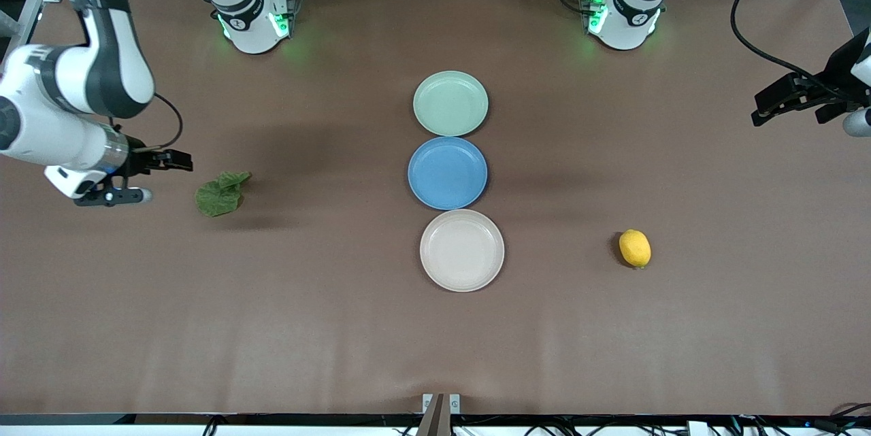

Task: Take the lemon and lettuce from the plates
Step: 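Open the right gripper to drop the lettuce onto the table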

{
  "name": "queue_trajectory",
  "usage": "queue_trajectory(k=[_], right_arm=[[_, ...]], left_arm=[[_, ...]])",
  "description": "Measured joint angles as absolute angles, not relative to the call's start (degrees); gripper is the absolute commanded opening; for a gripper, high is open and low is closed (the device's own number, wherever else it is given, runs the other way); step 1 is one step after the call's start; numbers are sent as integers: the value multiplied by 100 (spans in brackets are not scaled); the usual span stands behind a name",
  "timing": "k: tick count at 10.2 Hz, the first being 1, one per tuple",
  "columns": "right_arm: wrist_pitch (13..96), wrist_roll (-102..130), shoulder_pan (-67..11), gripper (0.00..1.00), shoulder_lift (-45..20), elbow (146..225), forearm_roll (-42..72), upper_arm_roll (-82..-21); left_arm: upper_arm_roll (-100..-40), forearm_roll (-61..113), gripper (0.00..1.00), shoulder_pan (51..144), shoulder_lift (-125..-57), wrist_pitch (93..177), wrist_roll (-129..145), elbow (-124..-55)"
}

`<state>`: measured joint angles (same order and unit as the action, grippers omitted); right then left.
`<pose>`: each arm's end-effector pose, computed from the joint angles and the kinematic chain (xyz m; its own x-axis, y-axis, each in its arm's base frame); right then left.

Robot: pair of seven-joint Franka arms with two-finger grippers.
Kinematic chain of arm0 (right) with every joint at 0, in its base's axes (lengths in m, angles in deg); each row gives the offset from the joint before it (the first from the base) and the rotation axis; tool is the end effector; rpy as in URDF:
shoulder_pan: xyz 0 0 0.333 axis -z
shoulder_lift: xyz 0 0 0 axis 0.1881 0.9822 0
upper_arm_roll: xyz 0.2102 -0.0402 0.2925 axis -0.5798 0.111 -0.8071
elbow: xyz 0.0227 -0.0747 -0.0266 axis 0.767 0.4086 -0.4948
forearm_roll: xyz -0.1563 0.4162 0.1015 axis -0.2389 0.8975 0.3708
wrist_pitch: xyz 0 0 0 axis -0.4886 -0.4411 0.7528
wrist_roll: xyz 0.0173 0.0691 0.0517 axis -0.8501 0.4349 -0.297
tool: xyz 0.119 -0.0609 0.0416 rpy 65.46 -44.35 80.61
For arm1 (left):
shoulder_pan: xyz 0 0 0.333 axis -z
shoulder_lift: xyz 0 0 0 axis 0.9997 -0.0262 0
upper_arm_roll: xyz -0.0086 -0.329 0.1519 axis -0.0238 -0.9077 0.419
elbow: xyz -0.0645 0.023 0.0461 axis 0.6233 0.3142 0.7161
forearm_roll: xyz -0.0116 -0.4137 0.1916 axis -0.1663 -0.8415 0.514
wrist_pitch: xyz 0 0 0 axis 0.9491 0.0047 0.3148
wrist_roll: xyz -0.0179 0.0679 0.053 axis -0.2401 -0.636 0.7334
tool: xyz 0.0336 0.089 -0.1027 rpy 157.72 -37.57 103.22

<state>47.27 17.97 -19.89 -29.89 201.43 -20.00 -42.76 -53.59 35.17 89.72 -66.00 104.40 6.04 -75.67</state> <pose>0.6007 -0.0485 0.3681 0.9750 0.0522 -0.2160 0.0455 -0.9983 -0.0362 0.6173 -0.0293 0.6597 0.9994 0.0339 -0.0066 0.0339 -0.9994 -0.0021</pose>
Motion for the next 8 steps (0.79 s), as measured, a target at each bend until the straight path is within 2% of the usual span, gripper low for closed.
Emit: queue_trajectory(k=[6,8], right_arm=[[2931,1797,-1941,100,-3188,18422,-2000,-4267],[2672,1755,-1958,100,-3237,17910,-2001,-4299]], left_arm=[[-5356,3517,100,8948,-6603,10443,604,-7579],[-5356,3517,100,8942,-6603,10444,604,-7580]])
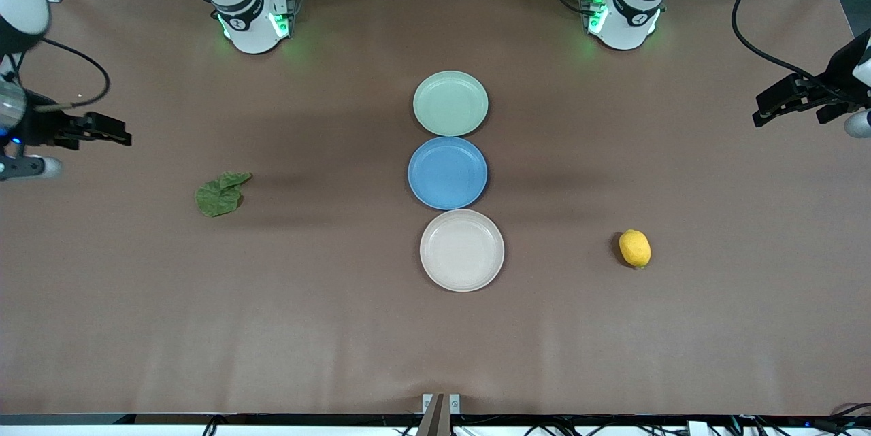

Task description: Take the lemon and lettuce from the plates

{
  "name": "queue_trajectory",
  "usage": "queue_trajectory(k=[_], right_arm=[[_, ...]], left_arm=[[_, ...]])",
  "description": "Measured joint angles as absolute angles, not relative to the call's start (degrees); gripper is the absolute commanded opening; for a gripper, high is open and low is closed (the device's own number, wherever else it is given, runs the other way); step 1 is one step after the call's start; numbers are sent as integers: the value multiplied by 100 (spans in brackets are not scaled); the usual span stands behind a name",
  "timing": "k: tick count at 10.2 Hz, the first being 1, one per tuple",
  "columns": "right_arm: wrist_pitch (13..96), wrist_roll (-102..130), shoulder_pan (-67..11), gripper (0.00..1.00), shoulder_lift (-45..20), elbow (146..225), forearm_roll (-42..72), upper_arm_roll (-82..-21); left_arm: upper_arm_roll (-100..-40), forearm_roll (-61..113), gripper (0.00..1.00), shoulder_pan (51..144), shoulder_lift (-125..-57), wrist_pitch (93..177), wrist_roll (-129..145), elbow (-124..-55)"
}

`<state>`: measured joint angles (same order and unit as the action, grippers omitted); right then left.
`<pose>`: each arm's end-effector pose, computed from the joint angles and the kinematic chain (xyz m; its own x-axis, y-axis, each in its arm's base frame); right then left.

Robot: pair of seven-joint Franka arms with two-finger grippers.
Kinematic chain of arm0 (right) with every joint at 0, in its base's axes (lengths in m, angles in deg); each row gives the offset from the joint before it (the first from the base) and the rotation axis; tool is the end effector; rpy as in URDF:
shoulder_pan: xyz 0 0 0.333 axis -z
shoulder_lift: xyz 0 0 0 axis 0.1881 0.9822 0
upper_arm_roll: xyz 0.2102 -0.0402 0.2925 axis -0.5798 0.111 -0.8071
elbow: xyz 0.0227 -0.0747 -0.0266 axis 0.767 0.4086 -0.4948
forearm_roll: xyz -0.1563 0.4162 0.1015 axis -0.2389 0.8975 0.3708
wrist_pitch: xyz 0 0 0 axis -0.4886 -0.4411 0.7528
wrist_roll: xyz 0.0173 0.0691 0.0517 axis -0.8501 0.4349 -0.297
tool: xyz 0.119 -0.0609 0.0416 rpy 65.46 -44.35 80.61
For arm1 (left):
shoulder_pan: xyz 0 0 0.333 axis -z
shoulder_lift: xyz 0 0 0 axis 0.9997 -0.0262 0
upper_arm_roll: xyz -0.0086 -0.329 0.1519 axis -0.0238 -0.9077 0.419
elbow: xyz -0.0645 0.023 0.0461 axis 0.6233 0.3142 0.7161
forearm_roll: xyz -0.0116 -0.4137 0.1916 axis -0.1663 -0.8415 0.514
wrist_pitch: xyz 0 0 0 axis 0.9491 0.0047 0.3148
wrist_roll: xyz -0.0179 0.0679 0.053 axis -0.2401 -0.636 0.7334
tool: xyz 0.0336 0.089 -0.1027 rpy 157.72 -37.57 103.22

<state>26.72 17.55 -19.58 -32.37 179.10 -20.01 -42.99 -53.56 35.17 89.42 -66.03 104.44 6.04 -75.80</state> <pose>0.6252 -0.0479 0.5706 0.9880 0.0570 -0.1433 0.0519 -0.9979 -0.0393 0.6177 -0.0258 0.6583 0.9992 0.0397 -0.0087 0.0397 -0.9992 -0.0022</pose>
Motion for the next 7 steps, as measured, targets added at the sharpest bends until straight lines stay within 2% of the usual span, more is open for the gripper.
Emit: queue_trajectory(k=[7], right_arm=[[2631,918,-2088,100,-3532,17566,-2003,-4461]], left_arm=[[-5358,3517,100,8937,-6601,10448,597,-7580]])
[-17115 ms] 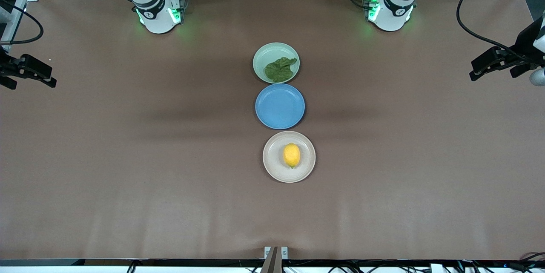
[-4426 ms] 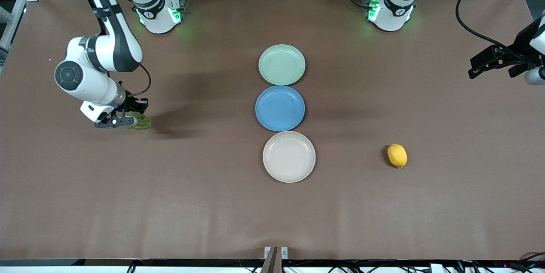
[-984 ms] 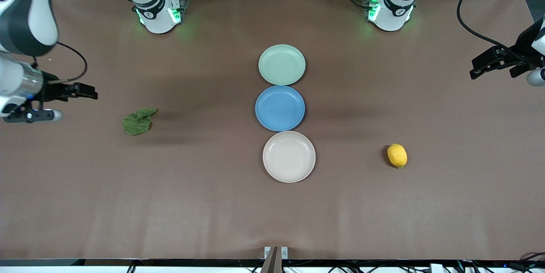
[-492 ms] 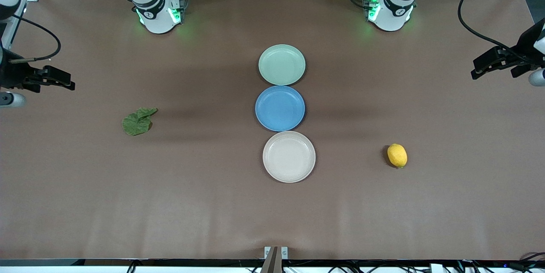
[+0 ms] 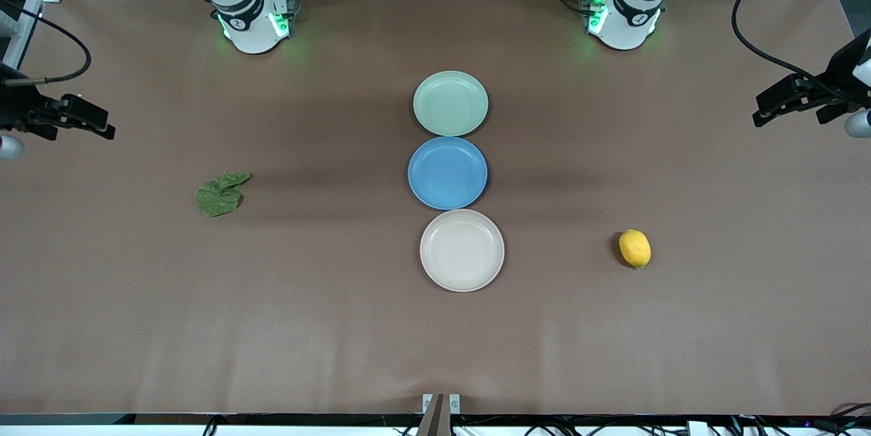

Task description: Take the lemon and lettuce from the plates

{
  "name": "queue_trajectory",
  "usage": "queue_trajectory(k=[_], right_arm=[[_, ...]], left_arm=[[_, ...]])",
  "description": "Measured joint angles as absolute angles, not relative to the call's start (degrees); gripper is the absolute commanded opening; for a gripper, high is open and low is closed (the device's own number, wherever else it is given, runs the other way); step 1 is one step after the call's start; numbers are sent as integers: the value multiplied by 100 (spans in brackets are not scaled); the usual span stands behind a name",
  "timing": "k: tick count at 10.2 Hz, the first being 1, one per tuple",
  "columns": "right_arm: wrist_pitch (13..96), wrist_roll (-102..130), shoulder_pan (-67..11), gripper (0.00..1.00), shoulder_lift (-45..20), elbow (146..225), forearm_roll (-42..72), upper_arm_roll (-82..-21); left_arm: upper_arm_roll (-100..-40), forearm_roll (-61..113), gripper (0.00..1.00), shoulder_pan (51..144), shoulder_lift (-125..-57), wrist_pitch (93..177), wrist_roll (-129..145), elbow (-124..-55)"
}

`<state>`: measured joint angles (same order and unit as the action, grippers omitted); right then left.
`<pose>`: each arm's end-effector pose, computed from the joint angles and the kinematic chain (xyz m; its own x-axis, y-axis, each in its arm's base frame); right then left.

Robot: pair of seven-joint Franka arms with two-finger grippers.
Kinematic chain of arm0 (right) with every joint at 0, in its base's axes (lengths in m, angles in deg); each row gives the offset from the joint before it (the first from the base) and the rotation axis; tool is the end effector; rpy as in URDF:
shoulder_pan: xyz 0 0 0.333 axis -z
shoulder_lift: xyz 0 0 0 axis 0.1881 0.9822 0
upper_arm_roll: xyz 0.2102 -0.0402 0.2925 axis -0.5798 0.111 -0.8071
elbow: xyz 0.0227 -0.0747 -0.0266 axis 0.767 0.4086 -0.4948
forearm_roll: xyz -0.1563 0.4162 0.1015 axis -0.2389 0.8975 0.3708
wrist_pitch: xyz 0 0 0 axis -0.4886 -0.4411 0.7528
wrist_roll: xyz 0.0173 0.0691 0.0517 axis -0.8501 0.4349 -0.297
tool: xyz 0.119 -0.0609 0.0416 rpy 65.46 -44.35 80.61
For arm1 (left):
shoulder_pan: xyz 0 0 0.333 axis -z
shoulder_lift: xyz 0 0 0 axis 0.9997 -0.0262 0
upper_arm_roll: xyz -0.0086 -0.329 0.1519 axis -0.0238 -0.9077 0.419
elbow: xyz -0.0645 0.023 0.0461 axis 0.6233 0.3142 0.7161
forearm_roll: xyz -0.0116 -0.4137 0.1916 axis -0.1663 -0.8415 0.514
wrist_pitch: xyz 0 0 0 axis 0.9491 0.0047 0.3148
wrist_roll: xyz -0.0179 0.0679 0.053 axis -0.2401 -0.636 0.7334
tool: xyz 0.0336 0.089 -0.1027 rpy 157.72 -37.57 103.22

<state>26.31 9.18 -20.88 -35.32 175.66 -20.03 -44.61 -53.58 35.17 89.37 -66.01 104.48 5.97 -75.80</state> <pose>0.6177 -0.0188 0.6328 0.9983 -0.0370 -0.0452 -0.0384 -0.9988 -0.0305 0.6177 -0.0255 0.6585 0.9992 0.0390 -0.0076 0.0390 -0.9992 -0.0021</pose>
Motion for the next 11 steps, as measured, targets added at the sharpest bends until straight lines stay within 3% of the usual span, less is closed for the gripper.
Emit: queue_trajectory(k=[4,11], right_arm=[[2626,393,-1364,100,-3814,17575,-2174,-5502],[2596,375,-1005,100,-4025,17574,-2310,-5580]], left_arm=[[-5357,3517,100,8930,-6592,10449,595,-7579],[-5364,3517,100,8923,-6561,10448,576,-7578]])
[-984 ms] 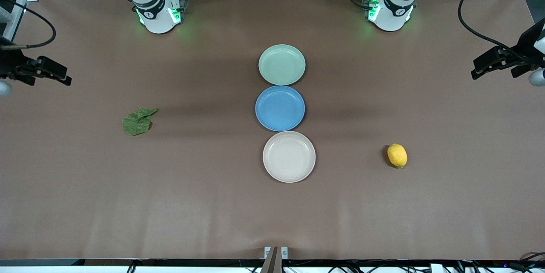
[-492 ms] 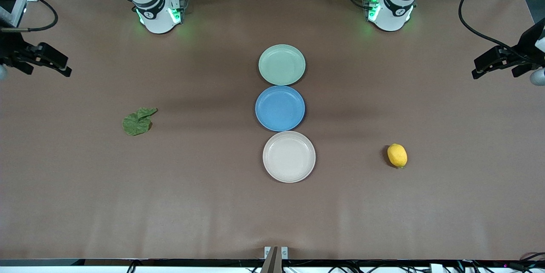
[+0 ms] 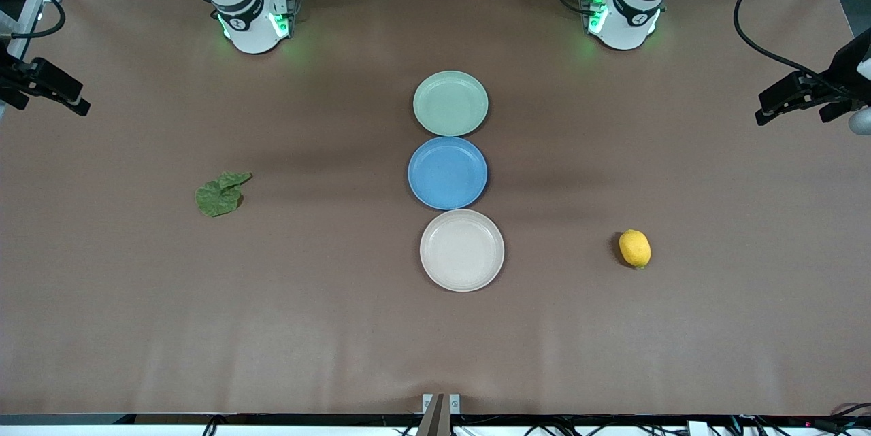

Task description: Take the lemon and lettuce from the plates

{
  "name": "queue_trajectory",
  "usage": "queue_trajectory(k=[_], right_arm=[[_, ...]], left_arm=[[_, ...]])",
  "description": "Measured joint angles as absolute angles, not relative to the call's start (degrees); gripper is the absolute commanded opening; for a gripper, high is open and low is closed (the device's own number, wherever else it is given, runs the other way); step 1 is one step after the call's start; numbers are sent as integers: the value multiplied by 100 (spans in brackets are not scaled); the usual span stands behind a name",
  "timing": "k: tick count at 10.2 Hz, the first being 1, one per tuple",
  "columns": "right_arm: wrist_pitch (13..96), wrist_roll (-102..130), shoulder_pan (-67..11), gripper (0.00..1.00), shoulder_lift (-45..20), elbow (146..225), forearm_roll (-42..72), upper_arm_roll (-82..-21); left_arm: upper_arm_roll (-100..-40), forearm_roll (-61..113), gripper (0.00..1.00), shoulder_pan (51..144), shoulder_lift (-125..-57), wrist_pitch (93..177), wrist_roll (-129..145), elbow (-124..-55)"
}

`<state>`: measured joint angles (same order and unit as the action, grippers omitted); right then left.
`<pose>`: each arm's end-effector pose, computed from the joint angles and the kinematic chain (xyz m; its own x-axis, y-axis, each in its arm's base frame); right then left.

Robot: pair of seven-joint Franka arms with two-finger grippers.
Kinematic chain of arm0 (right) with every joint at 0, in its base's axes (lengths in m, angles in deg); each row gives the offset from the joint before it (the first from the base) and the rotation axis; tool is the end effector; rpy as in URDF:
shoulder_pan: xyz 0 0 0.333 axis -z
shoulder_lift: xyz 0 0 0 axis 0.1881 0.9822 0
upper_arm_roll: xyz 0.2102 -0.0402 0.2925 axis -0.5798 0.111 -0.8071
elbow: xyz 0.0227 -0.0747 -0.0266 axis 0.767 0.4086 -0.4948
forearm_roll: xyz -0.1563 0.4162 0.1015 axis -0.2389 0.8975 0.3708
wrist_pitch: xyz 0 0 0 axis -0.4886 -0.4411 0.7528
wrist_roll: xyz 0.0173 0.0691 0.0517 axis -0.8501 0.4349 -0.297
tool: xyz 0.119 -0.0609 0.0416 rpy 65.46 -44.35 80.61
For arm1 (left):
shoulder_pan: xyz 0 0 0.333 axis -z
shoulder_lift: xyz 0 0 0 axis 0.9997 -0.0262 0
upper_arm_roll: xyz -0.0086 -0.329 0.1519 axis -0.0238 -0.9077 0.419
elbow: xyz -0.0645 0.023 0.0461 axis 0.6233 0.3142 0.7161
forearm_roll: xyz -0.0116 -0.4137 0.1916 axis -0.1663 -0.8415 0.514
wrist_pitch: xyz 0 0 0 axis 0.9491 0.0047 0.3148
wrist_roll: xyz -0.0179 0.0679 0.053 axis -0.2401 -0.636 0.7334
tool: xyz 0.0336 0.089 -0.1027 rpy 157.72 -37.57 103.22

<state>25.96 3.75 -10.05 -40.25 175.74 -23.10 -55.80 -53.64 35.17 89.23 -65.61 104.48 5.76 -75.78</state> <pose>0.5887 -0.0231 0.6832 0.9912 -0.1276 0.0345 -0.1281 -0.9916 0.0153 0.6154 -0.0246 0.6630 0.9993 0.0367 -0.0003 0.0367 -0.9993 -0.0017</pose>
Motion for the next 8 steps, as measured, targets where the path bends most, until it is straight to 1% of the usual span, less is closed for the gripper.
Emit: queue_trajectory(k=[8], right_arm=[[2577,1034,-785,100,-4045,17354,-2460,-5710]], left_arm=[[-5362,3517,100,8909,-6488,10448,422,-7574]])
